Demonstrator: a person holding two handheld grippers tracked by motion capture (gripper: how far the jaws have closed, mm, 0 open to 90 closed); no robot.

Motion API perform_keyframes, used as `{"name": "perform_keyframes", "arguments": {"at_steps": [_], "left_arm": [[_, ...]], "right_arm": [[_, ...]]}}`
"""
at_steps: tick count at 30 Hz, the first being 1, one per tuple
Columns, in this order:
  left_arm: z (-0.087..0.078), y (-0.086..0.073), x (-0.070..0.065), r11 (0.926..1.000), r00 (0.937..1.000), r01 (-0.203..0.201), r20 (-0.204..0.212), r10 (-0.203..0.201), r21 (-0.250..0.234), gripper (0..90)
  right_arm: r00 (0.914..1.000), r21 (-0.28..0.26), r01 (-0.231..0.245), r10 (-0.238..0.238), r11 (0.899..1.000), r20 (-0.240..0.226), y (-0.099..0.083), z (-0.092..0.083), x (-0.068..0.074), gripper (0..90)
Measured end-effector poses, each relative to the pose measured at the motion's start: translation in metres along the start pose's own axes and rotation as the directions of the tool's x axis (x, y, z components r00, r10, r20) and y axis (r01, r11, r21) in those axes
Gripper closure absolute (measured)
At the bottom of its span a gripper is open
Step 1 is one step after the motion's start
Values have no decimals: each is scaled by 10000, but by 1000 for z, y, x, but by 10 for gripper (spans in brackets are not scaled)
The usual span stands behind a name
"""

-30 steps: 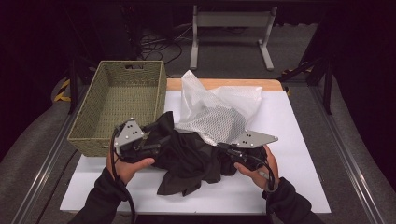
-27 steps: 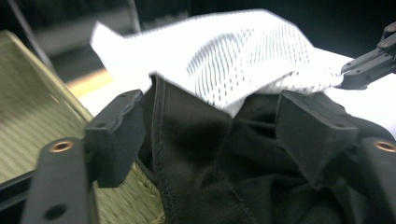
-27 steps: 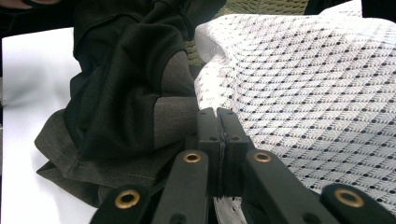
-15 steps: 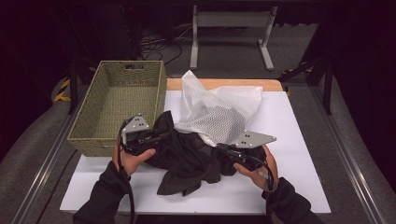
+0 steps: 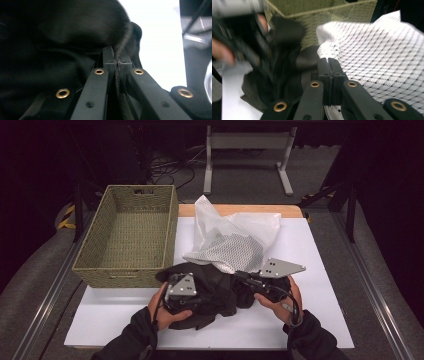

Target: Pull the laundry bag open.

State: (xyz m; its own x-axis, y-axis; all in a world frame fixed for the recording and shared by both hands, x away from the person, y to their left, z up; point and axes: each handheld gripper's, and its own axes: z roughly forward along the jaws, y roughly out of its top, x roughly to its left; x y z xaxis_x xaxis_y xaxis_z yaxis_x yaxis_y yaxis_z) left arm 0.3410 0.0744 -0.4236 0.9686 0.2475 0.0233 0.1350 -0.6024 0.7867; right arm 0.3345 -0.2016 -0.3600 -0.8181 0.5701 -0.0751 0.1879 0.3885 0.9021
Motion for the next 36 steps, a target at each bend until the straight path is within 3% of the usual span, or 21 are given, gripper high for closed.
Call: {"name": "perform_keyframes", "arguments": {"at_steps": [2,3,8,12,18,23,24,25,26,27,28,29,31,33,34,35,36], "left_arm": [[13,-3,-2,9997,9999,-28,116,25,260,882],[18,-5,-3,9988,9999,-135,-72,139,471,883],[20,-3,-6,9988,9993,-187,-313,202,454,878],[-3,0,-20,9982,9961,-485,-723,509,345,825],[-45,-9,-44,9990,9935,-453,-1046,455,45,665],[-84,-3,-56,9935,9921,-662,-1128,556,-923,576],[-84,-3,-56,9935,9921,-662,-1128,556,-923,558],[-96,3,-58,9889,9921,-785,-1077,650,-1261,528],[-96,3,-58,9889,9921,-785,-1077,650,-1261,499],[-107,8,-59,9819,9915,-729,-1194,524,-1746,472],[-107,8,-59,9819,9915,-729,-1194,524,-1746,444],[-113,11,-59,9775,9875,-722,-1516,422,-1982,444],[-115,16,-55,9736,9793,-617,-2018,164,-2200,362],[-110,20,-45,9722,9797,-362,-2002,-111,-2312,294],[-103,21,-38,9774,9797,-389,-2005,-36,-2078,274],[-87,19,-27,9896,9739,-384,-2267,61,-1384,252],[-87,19,-27,9896,9739,-384,-2267,61,-1384,207]], "right_arm": [[10000,-197,-51,51,9998,-18,2,-4,1,898],[10000,-236,-43,43,9997,-22,3,-5,1,898],[10000,-125,89,-90,9999,-39,3,-3,5,898],[10000,44,27,-27,10000,40,-1,0,3,898],[9999,94,40,-41,9999,124,-1,1,2,897],[9999,118,42,-43,9999,152,-1,2,3,897],[9999,136,39,-41,9999,155,0,2,3,897],[9999,145,40,-42,9999,149,0,2,4,897],[9999,145,40,-42,9999,149,0,2,4,897],[9999,156,38,-40,9999,143,-1,2,4,897],[9999,156,38,-40,9999,143,-1,2,4,897],[9999,153,51,-53,9999,127,-1,3,4,897],[9999,186,-1,-1,9998,104,-1,3,3,897],[9999,197,-9,7,9998,104,-1,4,3,897],[10000,192,14,-16,9998,91,-1,5,4,897],[10000,207,21,-23,9998,89,-1,5,4,897],[10000,207,21,-23,9998,89,-1,5,4,897]]}}
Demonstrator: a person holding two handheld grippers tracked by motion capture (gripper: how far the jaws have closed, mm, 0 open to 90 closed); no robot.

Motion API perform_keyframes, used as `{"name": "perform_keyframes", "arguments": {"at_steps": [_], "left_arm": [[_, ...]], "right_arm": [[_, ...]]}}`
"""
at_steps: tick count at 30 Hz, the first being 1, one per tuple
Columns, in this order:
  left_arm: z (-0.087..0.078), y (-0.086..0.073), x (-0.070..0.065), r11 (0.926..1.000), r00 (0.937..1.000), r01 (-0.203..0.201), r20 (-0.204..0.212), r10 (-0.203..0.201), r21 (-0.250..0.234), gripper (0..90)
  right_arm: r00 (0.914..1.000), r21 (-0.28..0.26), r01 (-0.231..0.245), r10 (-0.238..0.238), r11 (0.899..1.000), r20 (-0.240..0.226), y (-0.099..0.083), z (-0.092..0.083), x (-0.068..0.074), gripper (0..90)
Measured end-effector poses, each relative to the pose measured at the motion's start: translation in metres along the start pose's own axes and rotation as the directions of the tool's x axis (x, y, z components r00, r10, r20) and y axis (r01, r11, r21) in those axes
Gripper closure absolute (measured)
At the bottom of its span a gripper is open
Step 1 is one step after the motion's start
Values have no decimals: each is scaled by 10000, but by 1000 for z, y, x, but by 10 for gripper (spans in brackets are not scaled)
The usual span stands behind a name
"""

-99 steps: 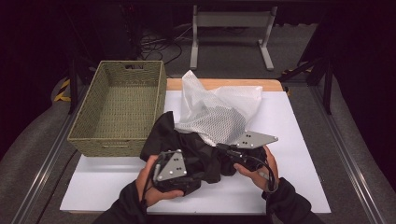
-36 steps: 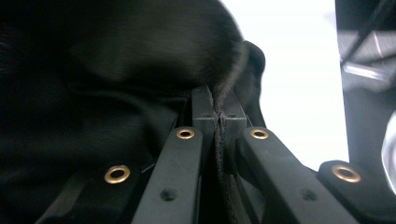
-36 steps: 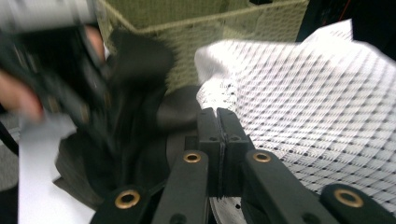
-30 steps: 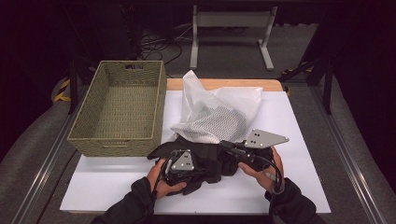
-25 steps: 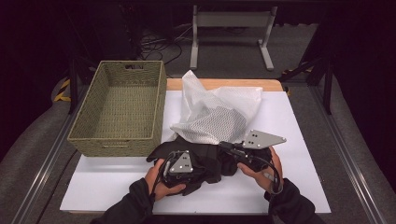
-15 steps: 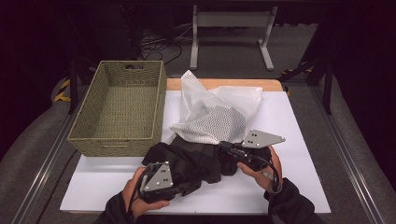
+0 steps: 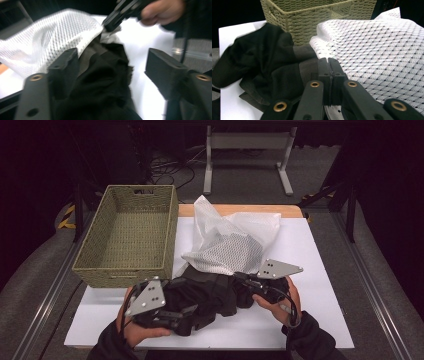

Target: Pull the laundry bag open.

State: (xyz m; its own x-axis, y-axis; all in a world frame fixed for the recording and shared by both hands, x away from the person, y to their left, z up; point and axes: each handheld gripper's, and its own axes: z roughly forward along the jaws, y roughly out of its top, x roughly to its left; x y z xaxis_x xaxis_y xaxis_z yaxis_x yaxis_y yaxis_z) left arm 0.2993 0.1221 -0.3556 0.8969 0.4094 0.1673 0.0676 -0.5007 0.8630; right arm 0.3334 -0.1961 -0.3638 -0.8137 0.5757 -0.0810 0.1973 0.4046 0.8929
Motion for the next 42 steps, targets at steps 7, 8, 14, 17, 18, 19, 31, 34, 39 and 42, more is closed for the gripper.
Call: {"name": "perform_keyframes", "arguments": {"at_steps": [7,8,14,17,18,19,31,34,39,42], "left_arm": [[84,-28,16,9766,9936,882,522,-1002,1962,102],[92,-28,16,9718,9936,858,531,-998,2198,82],[129,-33,20,9386,9923,1091,199,-1223,3274,17],[135,-35,25,9300,9856,1633,-128,-1685,3293,12],[137,-36,27,9259,9850,1691,-246,-1709,3379,14],[138,-36,28,9253,9857,1677,-452,-1621,3400,26],[121,-33,36,9535,9854,1657,-802,-1501,2517,615],[113,-32,37,9625,9803,1924,-829,-1795,1913,648],[109,-32,36,9678,9750,2177,-741,-2096,1265,670],[108,-33,35,9684,9731,2245,-767,-2170,1085,677]], "right_arm": [[10000,178,13,-12,9998,-89,-3,5,0,897],[9999,217,10,-7,9998,-115,-4,5,0,897],[9997,355,150,-144,9993,-182,-4,7,3,897],[9996,457,171,-161,9988,-241,-4,9,4,897],[9994,519,169,-153,9985,-311,-5,10,3,897],[9993,593,171,-150,9981,-353,-6,11,3,897],[9976,1096,355,-288,9933,-624,-11,22,6,897],[9982,1125,346,-288,9930,-535,-13,23,4,897],[9966,1020,207,-124,9946,-814,-13,23,2,897],[9968,939,206,-133,9954,-785,-13,23,3,897]]}}
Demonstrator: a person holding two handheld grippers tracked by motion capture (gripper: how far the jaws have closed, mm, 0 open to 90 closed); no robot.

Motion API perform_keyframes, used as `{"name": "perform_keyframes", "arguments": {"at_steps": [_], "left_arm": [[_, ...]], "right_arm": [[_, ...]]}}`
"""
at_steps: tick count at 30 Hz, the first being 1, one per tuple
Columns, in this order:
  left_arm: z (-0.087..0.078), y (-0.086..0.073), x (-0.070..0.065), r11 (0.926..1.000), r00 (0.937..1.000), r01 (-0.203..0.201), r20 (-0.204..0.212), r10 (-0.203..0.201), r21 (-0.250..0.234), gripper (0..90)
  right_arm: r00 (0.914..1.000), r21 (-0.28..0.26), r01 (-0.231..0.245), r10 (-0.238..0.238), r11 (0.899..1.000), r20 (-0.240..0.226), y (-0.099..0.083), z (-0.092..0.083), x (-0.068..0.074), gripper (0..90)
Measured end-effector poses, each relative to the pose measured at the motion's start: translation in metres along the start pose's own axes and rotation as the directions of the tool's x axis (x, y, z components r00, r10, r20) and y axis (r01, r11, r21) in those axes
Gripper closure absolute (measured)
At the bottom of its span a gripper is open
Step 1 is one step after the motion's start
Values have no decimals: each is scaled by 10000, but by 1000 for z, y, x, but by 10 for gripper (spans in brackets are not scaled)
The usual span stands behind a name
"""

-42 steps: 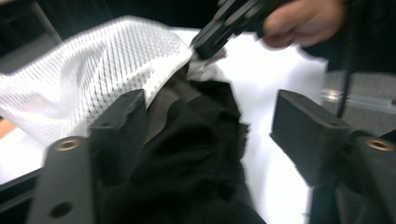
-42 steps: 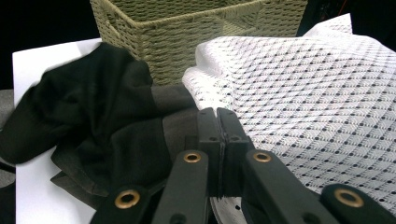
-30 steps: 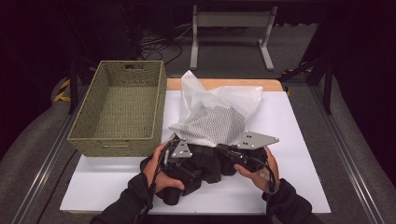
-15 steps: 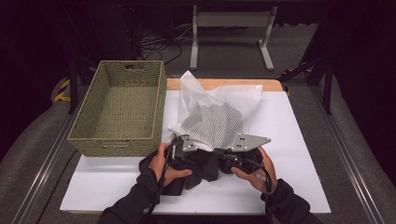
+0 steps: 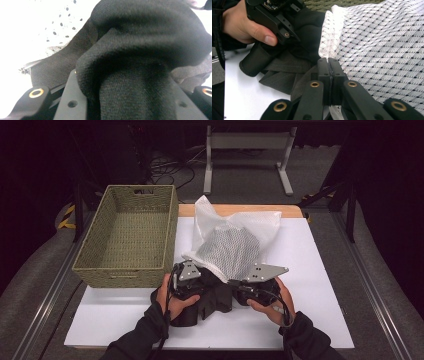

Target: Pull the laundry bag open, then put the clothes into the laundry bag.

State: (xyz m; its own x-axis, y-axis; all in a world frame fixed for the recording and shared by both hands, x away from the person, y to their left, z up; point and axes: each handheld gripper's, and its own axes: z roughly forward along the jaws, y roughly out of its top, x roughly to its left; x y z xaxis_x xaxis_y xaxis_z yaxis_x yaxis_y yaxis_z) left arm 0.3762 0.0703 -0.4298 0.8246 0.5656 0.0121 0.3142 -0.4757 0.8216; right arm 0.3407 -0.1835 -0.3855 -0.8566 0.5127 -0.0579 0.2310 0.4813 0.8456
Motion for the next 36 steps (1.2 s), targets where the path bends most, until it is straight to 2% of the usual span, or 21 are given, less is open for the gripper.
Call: {"name": "perform_keyframes", "arguments": {"at_steps": [4,5,6,8,10,11,14,15,17,19,22,23,24,25,26,27,29,30,32,34,36], "left_arm": [[-3,0,-2,9994,9999,114,-61,-116,-317,698],[-6,1,-4,9981,9997,51,-232,-66,-616,698],[-8,2,-4,9964,9997,150,-187,-166,-832,709],[-16,8,-7,9897,9993,185,-306,-231,-1418,721],[-25,13,-9,9806,9986,353,-309,-420,-1928,726],[-31,17,-11,9734,9985,381,-289,-458,-2261,728],[-43,25,-18,9613,9986,334,-307,-435,-2734,732],[-46,30,-22,9602,9993,315,-81,-352,-2777,732],[-47,35,-30,9593,9998,149,-65,-174,-2819,732],[-39,38,-36,9634,9999,104,53,-93,-2679,731],[-15,38,-31,9696,9975,687,292,-636,-2350,729],[-15,38,-31,9696,9975,687,292,-636,-2350,728],[-7,36,-28,9717,9975,698,29,-710,-2255,728],[2,35,-25,9664,9921,1249,204,-1234,-2245,727],[9,33,-18,9637,9888,1483,186,-1479,-2221,727],[12,32,-14,9511,9823,1852,195,-1862,-2471,725],[13,32,-4,9223,9664,2515,247,-2557,-2934,725],[12,31,-2,9185,9668,2408,-62,-2556,-3136,723],[12,30,1,9106,9609,2584,-110,-2766,-3227,721],[13,27,2,9155,9618,2484,-313,-2718,-3163,705],[13,26,0,9316,9740,2120,-140,-2261,-2953,655]], "right_arm": [[9999,-185,-88,86,9998,-143,2,-1,2,898],[9996,-211,-126,121,9997,-258,2,-1,3,898],[9988,-305,-213,199,9993,-438,2,-1,4,898],[9976,-528,-299,265,9982,-641,7,-2,7,899],[9977,-744,-112,62,9972,-674,14,-5,12,899],[9977,-864,-49,-10,9963,-682,18,-6,14,900],[9983,-1203,269,-328,9924,-473,33,-12,23,900],[9983,-1264,295,-356,9915,-464,36,-12,25,899],[9975,-1451,559,-616,9878,-347,45,-14,31,899],[9968,-1670,647,-717,9838,-359,51,-18,36,900],[9959,-1752,650,-748,9824,-499,52,-22,40,900],[9959,-1752,650,-748,9824,-499,52,-22,40,900],[9952,-1692,710,-812,9830,-540,50,-22,40,900],[9948,-1592,716,-821,9846,-605,47,-22,40,900],[9949,-1508,613,-725,9867,-702,44,-21,39,900],[9943,-1332,465,-587,9900,-893,40,-19,39,900],[9951,-1014,481,-564,9937,-809,31,-16,38,900],[9954,-959,362,-444,9947,-849,26,-17,37,900],[9971,-867,258,-319,9959,-693,18,-18,34,900],[9986,-747,305,-337,9967,-416,11,-21,32,900],[9979,-540,628,-618,9966,214,6,-22,29,900]]}}
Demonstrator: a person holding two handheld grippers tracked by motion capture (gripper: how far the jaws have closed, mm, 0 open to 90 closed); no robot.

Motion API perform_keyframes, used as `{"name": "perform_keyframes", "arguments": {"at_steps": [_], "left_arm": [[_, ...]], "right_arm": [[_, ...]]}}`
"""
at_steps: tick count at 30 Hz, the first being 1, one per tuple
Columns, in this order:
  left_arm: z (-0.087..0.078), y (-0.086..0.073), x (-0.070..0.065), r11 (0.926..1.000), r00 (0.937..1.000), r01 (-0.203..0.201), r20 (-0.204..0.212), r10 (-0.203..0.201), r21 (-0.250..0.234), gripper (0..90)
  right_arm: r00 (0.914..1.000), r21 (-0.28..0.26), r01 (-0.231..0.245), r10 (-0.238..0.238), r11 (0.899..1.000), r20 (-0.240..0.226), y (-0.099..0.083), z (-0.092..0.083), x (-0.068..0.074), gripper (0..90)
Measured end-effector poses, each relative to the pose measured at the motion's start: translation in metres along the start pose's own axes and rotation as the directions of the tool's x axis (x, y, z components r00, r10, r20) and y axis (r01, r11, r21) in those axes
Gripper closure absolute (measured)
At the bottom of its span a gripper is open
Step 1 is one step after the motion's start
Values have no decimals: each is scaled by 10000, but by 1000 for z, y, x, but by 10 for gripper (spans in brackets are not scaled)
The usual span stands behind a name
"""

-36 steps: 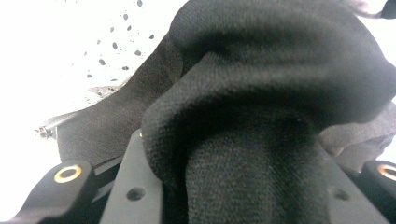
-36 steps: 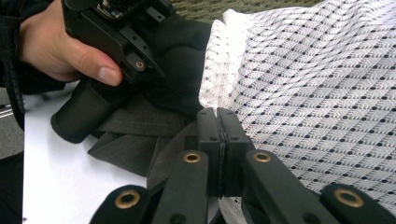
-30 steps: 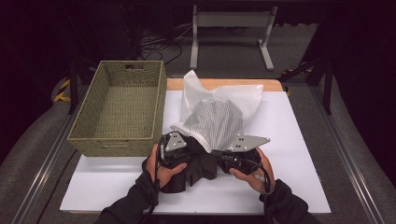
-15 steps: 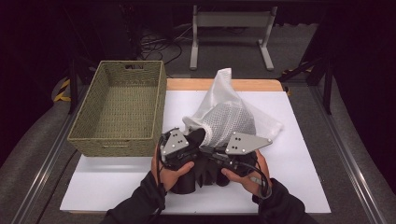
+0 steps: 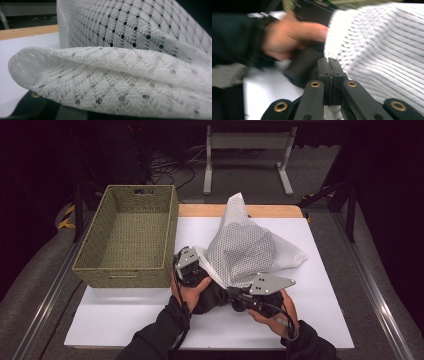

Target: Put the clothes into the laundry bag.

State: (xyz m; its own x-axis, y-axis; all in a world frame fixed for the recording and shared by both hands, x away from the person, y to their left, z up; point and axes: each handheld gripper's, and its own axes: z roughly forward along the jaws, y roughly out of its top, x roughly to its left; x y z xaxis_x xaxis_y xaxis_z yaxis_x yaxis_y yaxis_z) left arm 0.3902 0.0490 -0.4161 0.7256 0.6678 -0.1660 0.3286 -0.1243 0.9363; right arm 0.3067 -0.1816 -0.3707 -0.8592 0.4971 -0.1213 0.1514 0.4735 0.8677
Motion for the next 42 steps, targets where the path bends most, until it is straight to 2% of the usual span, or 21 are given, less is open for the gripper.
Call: {"name": "perform_keyframes", "arguments": {"at_steps": [1,2,4,7,8,10,11,13,15,16,20,22,26,29,30,31,32,33,38,40,42], "left_arm": [[0,0,0,10000,10000,0,0,0,0,597],[-4,0,-1,9980,9977,-551,415,537,323,524],[-13,1,-1,9940,9917,-869,1006,800,663,406],[-31,3,-2,9726,9802,-1681,1319,1476,1606,273],[-31,3,-2,9726,9802,-1681,1319,1476,1606,226],[-52,3,-1,9414,9648,-2325,1802,1915,2445,188],[-52,3,-1,9414,9648,-2325,1802,1915,2445,155],[-69,-9,0,9230,9577,-2623,1931,2133,2816,134],[-70,-13,0,9170,9567,-2690,1916,2191,2945,115],[-62,-29,-1,8850,9499,-3055,1774,2575,3512,108],[-42,-45,3,8790,9562,-2923,1331,2609,3767,124],[-27,-50,7,8878,9656,-2592,1209,2302,3803,144],[-11,-53,2,8619,9605,-2768,946,2618,4249,183],[-9,-48,0,8561,9562,-2864,725,2835,4303,336],[-8,-44,0,8571,9544,-2905,641,2917,4255,516],[-8,-44,0,8571,9544,-2905,641,2917,4255,572],[-8,-42,2,8722,9597,-2770,722,2714,4032,623],[-8,-42,2,8722,9597,-2770,722,2714,4032,656],[-28,-26,5,9343,9756,-2120,1186,1849,2866,696],[-46,-15,2,9504,9760,-2065,1172,1834,2326,699],[-60,-6,-1,9556,9721,-2232,1158,2038,1922,700]], "right_arm": [[9998,67,-18,17,10000,175,-3,-1,-2,900],[9995,116,-37,34,9999,315,-7,-1,-5,900],[9983,174,-19,9,9998,587,-11,-3,-7,900],[9978,165,-223,212,9996,631,-14,-6,-11,900],[9978,165,-223,212,9996,631,-14,-6,-11,900],[9973,129,-285,275,9995,678,-14,-9,-12,900],[9973,129,-285,275,9995,678,-14,-9,-12,900],[9976,205,-413,401,9989,569,-16,-11,-11,900],[9982,290,-333,318,9990,513,-18,-10,-10,899],[9985,407,-309,290,9987,465,-18,-8,-9,899],[9987,761,38,-77,9971,506,-21,-2,-7,899],[9991,886,13,-50,9961,413,-24,3,-6,897],[9994,1226,-19,-22,9925,333,-30,12,-7,896],[9995,1362,-18,-26,9907,320,-33,16,-8,895],[9995,1420,-175,137,9897,277,-35,20,-11,895],[9995,1420,-175,137,9897,277,-35,20,-11,895],[9996,1521,-180,144,9882,248,-36,24,-12,895],[9996,1521,-180,144,9882,248,-36,24,-12,895],[9992,1284,-374,357,9910,153,-30,28,-14,897],[9991,982,-420,419,9943,23,-21,25,-13,897],[9997,514,-202,210,9985,-149,-6,19,-6,898]]}}
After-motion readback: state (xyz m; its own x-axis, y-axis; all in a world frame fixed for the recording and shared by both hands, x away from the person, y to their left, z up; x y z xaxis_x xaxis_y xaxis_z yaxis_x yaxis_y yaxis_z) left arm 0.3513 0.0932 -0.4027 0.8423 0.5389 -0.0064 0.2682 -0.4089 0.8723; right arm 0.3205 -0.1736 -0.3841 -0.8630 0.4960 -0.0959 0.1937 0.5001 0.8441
